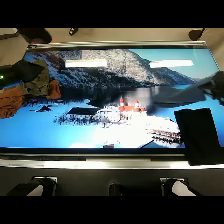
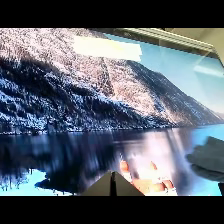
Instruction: Fold the shirts.
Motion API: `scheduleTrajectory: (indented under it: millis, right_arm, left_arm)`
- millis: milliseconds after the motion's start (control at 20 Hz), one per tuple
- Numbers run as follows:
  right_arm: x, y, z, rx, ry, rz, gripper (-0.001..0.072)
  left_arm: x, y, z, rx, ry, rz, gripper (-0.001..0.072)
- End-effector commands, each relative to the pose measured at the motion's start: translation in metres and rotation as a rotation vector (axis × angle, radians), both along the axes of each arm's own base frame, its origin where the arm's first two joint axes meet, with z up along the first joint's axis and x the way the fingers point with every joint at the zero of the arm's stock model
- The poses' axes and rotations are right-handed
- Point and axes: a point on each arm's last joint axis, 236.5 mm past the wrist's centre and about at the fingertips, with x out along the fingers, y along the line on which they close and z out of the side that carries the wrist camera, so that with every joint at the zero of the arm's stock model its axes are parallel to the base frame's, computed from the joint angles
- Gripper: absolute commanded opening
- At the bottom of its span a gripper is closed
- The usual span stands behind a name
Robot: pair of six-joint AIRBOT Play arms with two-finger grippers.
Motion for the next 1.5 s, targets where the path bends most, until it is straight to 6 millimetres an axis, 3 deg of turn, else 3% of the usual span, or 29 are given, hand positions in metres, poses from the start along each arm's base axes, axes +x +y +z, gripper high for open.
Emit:
scheduleTrajectory:
  millis: [0, 300, 400, 450, 600, 800, 1000, 1200, 1250, 1300, 1350, 1450]
  right_arm:
    - [-0.041, -0.047, 0.02, 0.036, 0.022, -0.184, 0.0038]
    - [-0.078, -0.09, 0.022, 0.05, 0.057, -0.341, 0.0038]
    - [-0.099, -0.109, 0.018, 0.01, 0.102, -0.42, 0.0038]
    - [-0.113, -0.115, 0.008, -0.02, 0.166, -0.44, 0.0038]
    - [-0.18, -0.112, -0.05, -0.046, 0.542, -0.496, 0.0038]
    - [-0.241, -0.107, -0.125, -0.071, 0.836, -0.507, 0.0038]
    - [-0.262, -0.08, -0.186, -0.003, 0.918, -0.525, 0.0038]
    - [-0.274, -0.074, -0.21, 0.011, 0.955, -0.586, 0.0043]
    - [-0.272, -0.076, -0.211, 0.01, 0.948, -0.606, 0.0183]
    - [-0.27, -0.079, -0.21, 0.0, 0.934, -0.613, 0.0531]
    - [-0.267, -0.087, -0.206, -0.038, 0.913, -0.592, 0.0709]
    - [-0.255, -0.122, -0.179, -0.152, 0.836, -0.624, 0.0698]
  left_arm:
    - [0.0, 0.0, 0.0, 0.005, -0.002, -0.001, 0.0028]
    - [0.0, 0.0, 0.0, 0.037, -0.021, -0.019, 0.0029]
    - [-0.001, 0.0, 0.0, 0.038, -0.021, -0.02, 0.0028]
    - [-0.001, 0.0, 0.0, 0.041, -0.022, -0.022, 0.0029]
    - [-0.001, 0.0, 0.0, 0.047, -0.026, -0.025, 0.0029]
    - [-0.002, 0.0, -0.002, 0.048, -0.018, -0.03, 0.0029]
    - [-0.003, -0.001, -0.002, 0.048, -0.015, -0.032, 0.0029]
    - [-0.003, -0.001, -0.002, 0.047, -0.015, -0.032, 0.0029]
    - [-0.002, -0.001, -0.002, 0.047, -0.015, -0.032, 0.0029]
    - [-0.002, -0.001, -0.002, 0.047, -0.015, -0.032, 0.0029]
    - [-0.002, -0.001, -0.001, 0.047, -0.019, -0.029, 0.0028]
    - [0.0, 0.001, 0.006, 0.044, -0.041, -0.021, 0.0028]
